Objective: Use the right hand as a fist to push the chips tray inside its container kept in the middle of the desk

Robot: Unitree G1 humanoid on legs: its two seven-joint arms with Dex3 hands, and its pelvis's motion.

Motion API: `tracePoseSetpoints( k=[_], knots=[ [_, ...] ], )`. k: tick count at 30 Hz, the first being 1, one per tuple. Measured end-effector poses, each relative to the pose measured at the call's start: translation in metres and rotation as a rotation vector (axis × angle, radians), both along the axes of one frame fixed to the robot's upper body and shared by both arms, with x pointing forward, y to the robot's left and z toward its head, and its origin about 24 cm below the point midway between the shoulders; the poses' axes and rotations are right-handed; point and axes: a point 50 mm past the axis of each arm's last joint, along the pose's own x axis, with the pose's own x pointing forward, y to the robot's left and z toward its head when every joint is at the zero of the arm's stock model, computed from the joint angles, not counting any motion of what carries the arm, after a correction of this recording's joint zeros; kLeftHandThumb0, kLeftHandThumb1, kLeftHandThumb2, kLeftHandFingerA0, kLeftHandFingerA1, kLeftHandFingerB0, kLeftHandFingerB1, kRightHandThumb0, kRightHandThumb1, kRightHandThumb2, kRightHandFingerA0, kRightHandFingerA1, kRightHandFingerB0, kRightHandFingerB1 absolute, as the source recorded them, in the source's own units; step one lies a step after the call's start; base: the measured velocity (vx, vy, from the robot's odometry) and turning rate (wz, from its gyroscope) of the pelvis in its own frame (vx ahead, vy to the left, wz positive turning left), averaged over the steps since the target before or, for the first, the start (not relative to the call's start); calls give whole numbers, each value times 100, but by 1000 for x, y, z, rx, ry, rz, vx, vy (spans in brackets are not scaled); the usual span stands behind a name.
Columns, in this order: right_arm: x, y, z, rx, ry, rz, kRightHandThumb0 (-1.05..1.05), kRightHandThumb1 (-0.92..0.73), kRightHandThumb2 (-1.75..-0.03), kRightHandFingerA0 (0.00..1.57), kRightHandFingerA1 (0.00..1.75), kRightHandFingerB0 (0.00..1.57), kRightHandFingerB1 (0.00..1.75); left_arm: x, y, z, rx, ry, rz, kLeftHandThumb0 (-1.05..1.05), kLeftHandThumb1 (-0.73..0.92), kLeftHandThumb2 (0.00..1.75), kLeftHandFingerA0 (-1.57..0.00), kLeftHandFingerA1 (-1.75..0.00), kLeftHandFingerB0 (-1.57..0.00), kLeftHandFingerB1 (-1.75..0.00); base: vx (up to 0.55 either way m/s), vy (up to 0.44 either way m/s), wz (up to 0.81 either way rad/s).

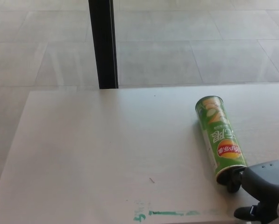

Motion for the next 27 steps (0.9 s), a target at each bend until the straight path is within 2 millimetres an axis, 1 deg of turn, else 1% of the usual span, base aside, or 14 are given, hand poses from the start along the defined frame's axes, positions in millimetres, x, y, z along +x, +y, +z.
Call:
tracePoseSetpoints(
  k=[2,5,7,8,11,15,16,17,18,19,21,22,23,27],
  knots=[
    [-5,0,3,21,6,7,-81,-67,-62,117,99,46,87,0,0,0,0,1,-1,-82,92,69,-55,-68,-47,-51,14,2,6],
    [-13,1,8,60,21,20,-80,-66,-60,108,90,50,81,0,0,0,1,0,-3,-80,92,71,-54,-66,-42,-50,0,0,0],
    [-17,1,12,77,31,31,-75,-65,-60,102,81,58,69,0,0,0,0,-2,-2,-77,92,72,-57,-65,-42,-50,0,0,0],
    [-19,1,15,90,40,38,-75,-64,-60,98,79,61,66,1,0,0,1,-2,-3,-76,92,72,-52,-65,-41,-50,0,0,0],
    [-23,2,22,121,58,52,-79,-66,-61,92,81,64,64,1,0,0,0,-3,-4,-76,92,69,-56,-64,-41,-48,0,0,0],
    [-28,2,30,159,84,70,-82,-66,-60,98,80,67,61,2,0,0,0,-5,-4,-75,92,70,-56,-71,-43,-51,0,0,0],
    [-30,2,33,169,88,74,-77,-51,-103,94,84,58,66,2,0,0,0,-5,-4,-74,72,110,-55,-74,-41,-60,0,0,0],
    [-31,2,36,176,91,79,-80,-66,-60,96,80,65,61,2,0,0,0,-6,-4,-80,92,69,-58,-69,-42,-49,0,0,0],
    [-32,1,39,186,93,83,-75,-53,-103,91,85,59,66,2,0,0,0,-6,-4,-77,92,70,-59,-69,-43,-50,0,0,0],
    [-32,0,42,193,94,84,-81,-68,-61,94,83,65,62,2,0,0,0,-6,-4,-76,92,72,-57,-69,-42,-50,0,0,0],
    [-33,-2,49,213,89,85,-81,-70,-61,92,85,63,64,2,0,0,0,-6,-4,-78,92,71,-54,-66,-41,-49,0,0,0],
    [-33,-4,52,221,85,83,-76,-56,-106,89,89,57,70,2,0,0,0,-6,-4,-76,72,111,-58,-74,-41,-60,0,0,0],
    [-33,-7,57,230,80,80,-78,-70,-61,90,89,60,67,2,0,0,0,-6,-4,-79,92,69,-58,-68,-44,-50,0,0,0],
    [-33,-20,74,259,44,53,-75,-70,-61,95,99,62,72,2,0,0,0,-6,-4,-78,92,70,-56,-67,-48,-51,0,0,0]
  ],
)
